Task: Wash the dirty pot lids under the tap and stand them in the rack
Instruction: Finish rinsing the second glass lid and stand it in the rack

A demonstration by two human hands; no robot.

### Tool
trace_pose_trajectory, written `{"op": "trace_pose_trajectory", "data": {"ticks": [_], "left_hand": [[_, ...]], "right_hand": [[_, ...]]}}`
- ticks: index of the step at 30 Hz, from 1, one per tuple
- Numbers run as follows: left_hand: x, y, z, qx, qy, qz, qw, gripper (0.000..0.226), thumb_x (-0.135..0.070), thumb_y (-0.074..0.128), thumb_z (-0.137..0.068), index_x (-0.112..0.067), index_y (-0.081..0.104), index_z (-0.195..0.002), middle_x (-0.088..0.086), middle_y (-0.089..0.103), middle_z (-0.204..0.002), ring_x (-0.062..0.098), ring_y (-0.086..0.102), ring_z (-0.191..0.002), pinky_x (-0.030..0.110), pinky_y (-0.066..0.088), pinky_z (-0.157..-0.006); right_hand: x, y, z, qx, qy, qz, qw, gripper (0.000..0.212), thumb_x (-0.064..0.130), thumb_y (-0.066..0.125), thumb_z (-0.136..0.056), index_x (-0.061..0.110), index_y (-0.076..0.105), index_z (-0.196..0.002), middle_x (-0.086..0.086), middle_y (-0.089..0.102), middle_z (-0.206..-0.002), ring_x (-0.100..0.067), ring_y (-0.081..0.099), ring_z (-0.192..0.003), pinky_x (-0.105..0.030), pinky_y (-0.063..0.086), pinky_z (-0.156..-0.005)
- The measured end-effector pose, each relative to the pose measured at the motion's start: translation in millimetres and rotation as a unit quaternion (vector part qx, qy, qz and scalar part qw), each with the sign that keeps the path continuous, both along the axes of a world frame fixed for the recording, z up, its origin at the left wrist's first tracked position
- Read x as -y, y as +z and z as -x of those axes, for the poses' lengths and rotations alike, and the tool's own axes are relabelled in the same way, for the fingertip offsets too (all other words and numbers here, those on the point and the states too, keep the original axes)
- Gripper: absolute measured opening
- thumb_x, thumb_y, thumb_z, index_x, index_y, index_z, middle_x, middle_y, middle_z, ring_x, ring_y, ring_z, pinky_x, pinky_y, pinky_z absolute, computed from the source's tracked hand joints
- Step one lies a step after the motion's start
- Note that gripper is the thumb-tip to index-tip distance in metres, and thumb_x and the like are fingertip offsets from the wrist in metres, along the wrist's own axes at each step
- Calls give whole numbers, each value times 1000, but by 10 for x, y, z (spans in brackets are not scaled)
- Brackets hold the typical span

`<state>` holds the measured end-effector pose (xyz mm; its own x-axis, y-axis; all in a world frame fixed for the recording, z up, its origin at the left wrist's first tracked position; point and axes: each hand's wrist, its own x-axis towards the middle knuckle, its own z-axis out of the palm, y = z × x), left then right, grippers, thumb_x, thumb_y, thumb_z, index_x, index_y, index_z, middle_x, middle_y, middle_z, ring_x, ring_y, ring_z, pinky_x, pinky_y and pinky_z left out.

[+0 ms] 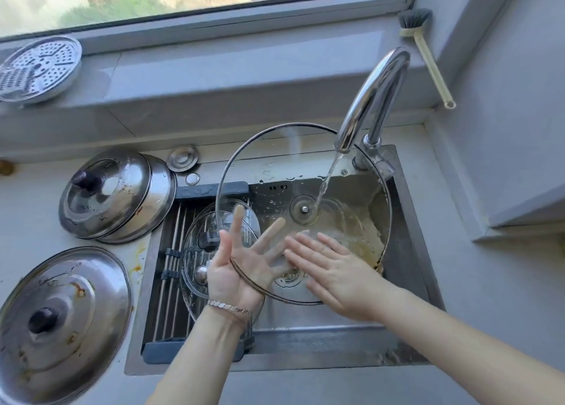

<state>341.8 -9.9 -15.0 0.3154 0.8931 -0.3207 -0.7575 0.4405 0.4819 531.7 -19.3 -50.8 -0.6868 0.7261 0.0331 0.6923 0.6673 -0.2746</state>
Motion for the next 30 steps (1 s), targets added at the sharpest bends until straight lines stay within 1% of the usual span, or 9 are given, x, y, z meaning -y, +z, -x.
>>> {"op": "trace_pose_trajectory", "data": {"ticks": [3, 9, 14, 19, 21, 23, 25, 28, 30], "left_hand": [[-29, 56, -62, -15, 8, -7, 1000, 60, -50, 77, -60, -45, 54, -116, 22, 55, -128, 40, 56, -113, 59, 46, -90], [-45, 126, -14, -34, 9, -5, 999, 57, -51, 78, -56, -43, 59, -109, 25, 48, -135, 48, 47, -121, 60, 38, -97], [-44, 162, -49, -60, 55, 0, 997, 64, -50, 81, -50, -45, 58, -110, 24, 51, -133, 48, 51, -117, 70, 33, -93], [-44, 180, -35, -62, 50, 6, 997, 63, -51, 82, -49, -46, 59, -107, 24, 48, -136, 47, 49, -119, 61, 40, -92], [-26, 196, 6, -59, 52, 6, 997, 61, -50, 82, -48, -46, 60, -105, 24, 49, -135, 48, 49, -119, 62, 41, -91], [-10, 241, 49, -83, 60, 5, 995, 62, -51, 81, -49, -45, 60, -107, 24, 51, -133, 48, 50, -118, 67, 39, -91], [-2, 336, 57, -126, 59, 21, 990, 55, -53, 77, -54, -45, 60, -106, 24, 51, -132, 47, 50, -118, 69, 36, -92], [-35, 430, 17, -152, 63, 103, 981, 30, -49, 48, -85, -42, 58, -112, 26, 48, -133, 48, 49, -116, 67, 37, -92], [-35, 442, 2, -172, 55, 140, 974, 35, -48, 38, -92, -42, 50, -125, 27, 48, -131, 50, 49, -115, 66, 39, -89]], "right_hand": [[62, 4, 162, -21, -104, 6, 994, 56, 40, 4, -99, 13, 17, -146, -6, 19, -153, -12, -7, -144, -37, 6, -113], [119, 98, 383, -64, -33, 17, 997, 53, 36, 5, -99, 12, 24, -143, -4, 28, -151, -18, 23, -140, -38, 12, -112], [28, 62, 164, -17, -150, 80, 985, 65, 48, -7, -94, 13, 12, -145, -1, 11, -153, -27, 19, -142, -34, 0, -112], [192, 118, 460, -61, -12, 68, 996, 57, 41, 4, -99, 9, 28, -141, -9, 39, -146, -19, 31, -136, -36, 17, -110], [118, 106, 297, -38, -6, 44, 998, 61, 45, 2, -98, 12, 22, -145, -6, 30, -150, -20, 23, -139, -34, 12, -112], [36, 7, 23, -19, -63, 63, 996, 73, 61, -15, -86, 21, 0, -145, 3, 0, -154, -15, -9, -142, -25, -9, -114], [-15, -93, -222, 2, -127, 163, 978, 82, 71, -28, -70, 30, -14, -140, 10, -20, -151, -2, -31, -133, -19, -23, -109], [-49, -248, -297, -24, -208, 228, 951, 73, 66, 1, -86, 26, -8, -147, 9, -20, -152, -1, -28, -135, -32, -13, -116], [-93, -299, -236, -129, -328, 295, 888, 64, 44, 28, -98, 21, -1, -150, 5, -14, -156, -8, -16, -142, -36, -3, -118]]}}
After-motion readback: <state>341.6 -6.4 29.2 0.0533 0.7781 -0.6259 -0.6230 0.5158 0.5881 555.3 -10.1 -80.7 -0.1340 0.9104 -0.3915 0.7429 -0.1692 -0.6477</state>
